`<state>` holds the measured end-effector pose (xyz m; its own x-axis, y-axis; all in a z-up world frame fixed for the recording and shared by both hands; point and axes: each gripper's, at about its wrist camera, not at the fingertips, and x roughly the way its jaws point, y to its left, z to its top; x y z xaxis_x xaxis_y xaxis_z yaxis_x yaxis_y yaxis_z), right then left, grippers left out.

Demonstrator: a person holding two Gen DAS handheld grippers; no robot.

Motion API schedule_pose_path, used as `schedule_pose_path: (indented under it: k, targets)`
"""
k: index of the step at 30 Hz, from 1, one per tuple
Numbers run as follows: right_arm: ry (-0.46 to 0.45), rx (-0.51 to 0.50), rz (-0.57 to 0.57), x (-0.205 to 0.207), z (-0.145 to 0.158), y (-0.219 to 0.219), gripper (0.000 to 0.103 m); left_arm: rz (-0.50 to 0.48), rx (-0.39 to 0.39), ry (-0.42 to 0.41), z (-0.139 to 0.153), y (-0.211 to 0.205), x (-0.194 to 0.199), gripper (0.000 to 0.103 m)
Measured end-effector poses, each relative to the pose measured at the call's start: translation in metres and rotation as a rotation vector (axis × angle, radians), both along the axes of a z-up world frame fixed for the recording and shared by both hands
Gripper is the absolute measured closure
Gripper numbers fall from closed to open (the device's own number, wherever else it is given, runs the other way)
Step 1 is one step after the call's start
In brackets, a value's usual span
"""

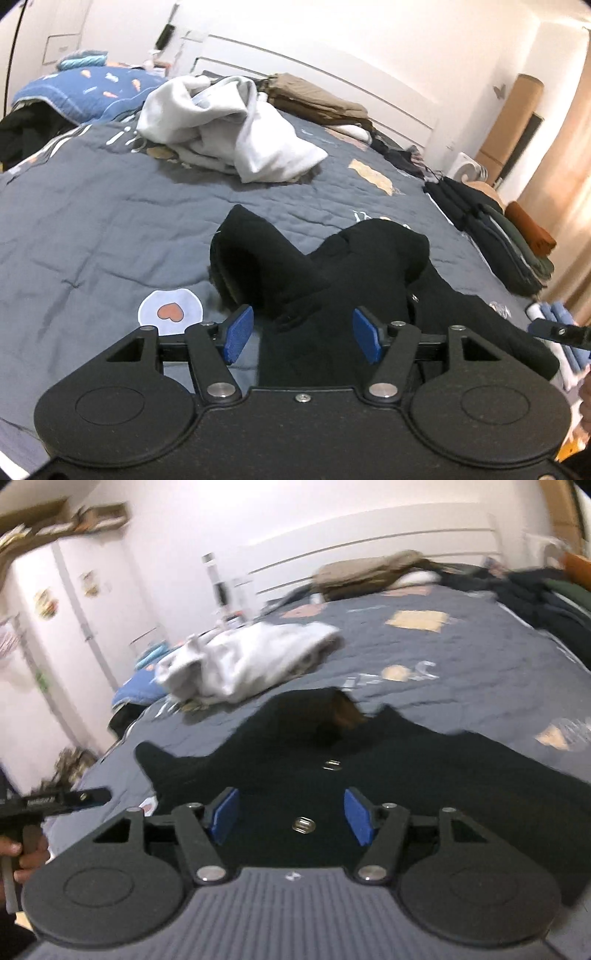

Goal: Fold clothes

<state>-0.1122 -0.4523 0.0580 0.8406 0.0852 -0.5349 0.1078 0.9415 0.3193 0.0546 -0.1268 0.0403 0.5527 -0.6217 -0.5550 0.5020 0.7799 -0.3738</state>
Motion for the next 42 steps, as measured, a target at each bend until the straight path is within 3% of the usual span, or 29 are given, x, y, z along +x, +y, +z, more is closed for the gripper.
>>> schedule_pose_path:
  k: [8, 13, 19, 27, 30, 36, 39, 42]
  targets:
    - [-0.029, -0.033, 0.096, 0.044, -0.016, 0.039, 0.039, 0.106, -0.099, 0.08, -0.011, 0.003, 0.024, 0.038]
    - [-0.011, 0.031, 0.063, 0.052, -0.037, 0.039, 0.039, 0.159, -0.179, 0.166, -0.024, 0.004, 0.046, 0.032]
    - [-0.032, 0.075, 0.078, 0.061, -0.039, 0.04, 0.039, 0.174, -0.256, 0.242, -0.037, -0.003, 0.063, 0.032]
    - [-0.024, 0.098, 0.087, 0.062, -0.041, 0.044, 0.039, 0.181, -0.317, 0.351, -0.057, -0.024, 0.085, 0.031]
    - [-0.013, 0.084, 0.1, 0.063, -0.044, 0.049, 0.039, 0.197, -0.306, 0.386, -0.067, -0.031, 0.096, 0.031]
    - [0.005, 0.077, 0.114, 0.064, -0.047, 0.053, 0.039, 0.254, -0.346, 0.469, -0.085, -0.022, 0.12, 0.031]
    - [0.012, 0.073, 0.118, 0.065, -0.049, 0.054, 0.039, 0.281, -0.344, 0.463, -0.088, -0.019, 0.123, 0.031]
    - [0.02, 0.068, 0.123, 0.066, -0.051, 0.056, 0.039, 0.271, -0.269, 0.367, -0.08, -0.029, 0.119, 0.047]
